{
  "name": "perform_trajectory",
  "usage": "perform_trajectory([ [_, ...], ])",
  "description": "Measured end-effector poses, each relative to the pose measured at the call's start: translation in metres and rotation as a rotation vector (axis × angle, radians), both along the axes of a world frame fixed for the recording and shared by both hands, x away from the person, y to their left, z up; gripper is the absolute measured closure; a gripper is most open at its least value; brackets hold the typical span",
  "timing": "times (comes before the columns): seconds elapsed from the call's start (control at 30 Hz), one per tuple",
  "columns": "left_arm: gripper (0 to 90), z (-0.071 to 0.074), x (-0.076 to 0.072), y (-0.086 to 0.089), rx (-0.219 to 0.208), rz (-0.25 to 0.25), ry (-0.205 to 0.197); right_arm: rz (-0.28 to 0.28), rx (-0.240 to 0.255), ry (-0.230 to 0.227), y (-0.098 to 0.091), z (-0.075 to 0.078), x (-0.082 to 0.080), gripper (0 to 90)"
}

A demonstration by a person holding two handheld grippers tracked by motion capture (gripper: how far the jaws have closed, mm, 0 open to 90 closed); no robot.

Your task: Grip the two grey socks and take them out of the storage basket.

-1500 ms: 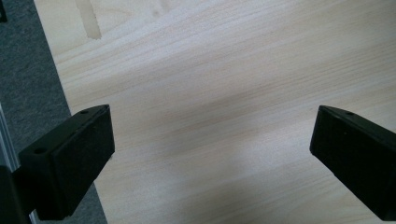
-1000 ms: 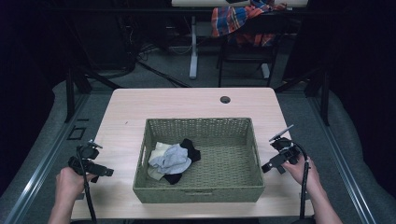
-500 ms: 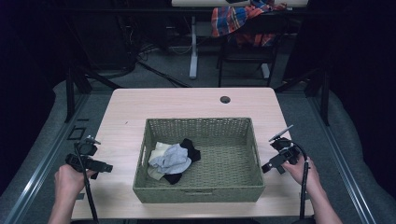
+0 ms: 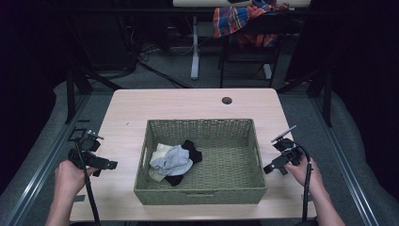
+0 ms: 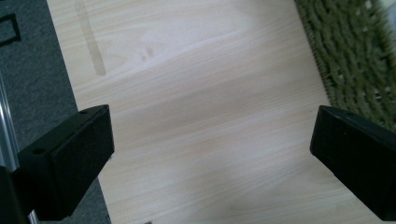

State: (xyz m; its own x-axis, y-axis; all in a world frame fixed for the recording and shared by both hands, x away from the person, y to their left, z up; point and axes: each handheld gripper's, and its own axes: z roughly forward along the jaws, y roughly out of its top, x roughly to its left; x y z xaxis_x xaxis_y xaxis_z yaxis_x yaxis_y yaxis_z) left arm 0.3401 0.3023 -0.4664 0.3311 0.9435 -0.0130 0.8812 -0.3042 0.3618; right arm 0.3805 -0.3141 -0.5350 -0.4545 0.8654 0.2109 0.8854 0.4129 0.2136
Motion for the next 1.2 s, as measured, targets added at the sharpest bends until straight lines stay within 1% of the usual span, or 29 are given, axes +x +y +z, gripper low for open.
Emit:
perform_trajectory([
  [0.1,0.1,0.008,-0.001,-0.004,-0.012,-0.011,-0.019,0.017,-0.014,0.011,-0.002,0.002,0.001,0.5],
  [0.13,0.1,0.015,-0.001,-0.008,-0.021,-0.025,-0.023,-0.012,0.013,0.0,-0.002,0.001,0.0,0.5],
  [0.17,0.0,0.019,-0.002,-0.011,-0.023,-0.032,-0.032,-0.019,0.031,0.001,-0.003,0.001,0.0,0.5],
  [0.2,0.1,0.019,-0.002,-0.011,-0.023,-0.032,-0.032,-0.019,0.031,0.001,-0.003,0.001,0.0,0.5],
  [0.23,0.1,0.027,-0.002,-0.017,-0.02,-0.054,-0.045,-0.034,0.044,-0.009,-0.004,0.002,-0.001,0.2],
  [0.27,0.0,0.027,-0.002,-0.017,-0.02,-0.054,-0.045,-0.034,0.044,-0.009,-0.004,0.002,-0.001,0.2],
  [0.3,0.0,0.03,-0.003,-0.02,-0.018,-0.064,-0.051,-0.015,0.033,0.0,-0.004,0.004,-0.001,0.1],
  [0.33,0.1,0.032,-0.003,-0.023,-0.017,-0.073,-0.053,-0.031,0.047,-0.011,-0.004,0.004,-0.002,0.1],
  [0.37,0.1,0.036,-0.002,-0.027,-0.015,-0.086,-0.058,-0.037,0.027,-0.019,-0.006,0.004,-0.002,0.1],
  [0.4,0.0,0.036,-0.002,-0.027,-0.015,-0.086,-0.058,-0.037,0.027,-0.019,-0.006,0.004,-0.002,0.1],
  [0.43,0.1,0.037,-0.002,-0.03,-0.017,-0.092,-0.06,-0.012,0.014,0.005,-0.009,0.005,0.0,0.1],
  [0.47,0.1,0.039,-0.001,-0.031,-0.017,-0.095,-0.061,-0.012,0.014,0.005,-0.009,0.005,0.0,0.1],
  [0.5,0.1,0.043,0.0,-0.035,-0.013,-0.11,-0.064,-0.044,0.032,-0.013,-0.008,0.003,-0.001,0.1],
  [0.53,0.1,0.045,0.0,-0.038,-0.016,-0.114,-0.068,-0.048,0.03,-0.014,-0.007,0.003,-0.001,0.1],
  [0.67,0.1,0.053,0.002,-0.045,-0.015,-0.142,-0.079,-0.012,0.016,0.002,-0.006,0.004,0.001,0.1],
  [0.7,0.0,0.059,0.003,-0.052,-0.018,-0.162,-0.086,0.0,0.007,0.011,-0.005,0.004,0.002,0.1],
  [0.73,0.1,0.059,0.003,-0.052,-0.018,-0.162,-0.086,-0.024,0.029,-0.003,-0.004,0.002,0.001,0.1],
  [0.77,0.0,0.064,0.005,-0.06,-0.021,-0.18,-0.095,0.042,-0.022,0.037,-0.007,0.006,0.004,0.1],
  [0.8,0.0,0.064,0.005,-0.06,-0.021,-0.18,-0.095,0.042,-0.022,0.037,-0.007,0.006,0.004,0.1],
  [0.83,0.0,0.066,0.008,-0.066,-0.025,-0.197,-0.096,-0.025,0.024,0.0,-0.004,0.001,0.001,0.1],
  [0.87,0.1,0.068,0.01,-0.07,-0.026,-0.209,-0.1,-0.023,0.041,0.006,-0.005,0.001,0.001,0.2],
  [0.9,0.1,0.071,0.013,-0.078,-0.029,-0.23,-0.101,-0.001,0.015,0.017,-0.006,0.003,0.002,0.1],
  [0.93,0.1,0.071,0.013,-0.078,-0.029,-0.23,-0.101,-0.001,0.015,0.017,-0.006,0.003,0.002,0.1],
  [1.0,0.0,0.072,0.017,-0.088,-0.029,-0.26,-0.096,-0.008,0.021,0.017,-0.006,0.002,0.002,0.2],
  [1.03,0.0,0.072,0.02,-0.097,-0.029,-0.282,-0.091,-0.003,0.018,0.021,-0.006,0.002,0.002,0.2],
  [1.07,0.1,0.072,0.02,-0.097,-0.029,-0.282,-0.091,-0.001,0.018,0.023,-0.006,0.002,0.002,0.1],
  [1.1,0.1,0.071,0.022,-0.106,-0.03,-0.305,-0.086,-0.001,0.018,0.022,-0.006,0.002,0.002,0.2],
  [1.13,0.1,0.071,0.022,-0.106,-0.03,-0.305,-0.086,-0.003,0.02,0.021,-0.006,0.002,0.002,0.2],
  [1.2,0.1,0.069,0.025,-0.115,-0.03,-0.332,-0.074,-0.003,0.021,0.022,-0.006,0.002,0.002,0.1],
])
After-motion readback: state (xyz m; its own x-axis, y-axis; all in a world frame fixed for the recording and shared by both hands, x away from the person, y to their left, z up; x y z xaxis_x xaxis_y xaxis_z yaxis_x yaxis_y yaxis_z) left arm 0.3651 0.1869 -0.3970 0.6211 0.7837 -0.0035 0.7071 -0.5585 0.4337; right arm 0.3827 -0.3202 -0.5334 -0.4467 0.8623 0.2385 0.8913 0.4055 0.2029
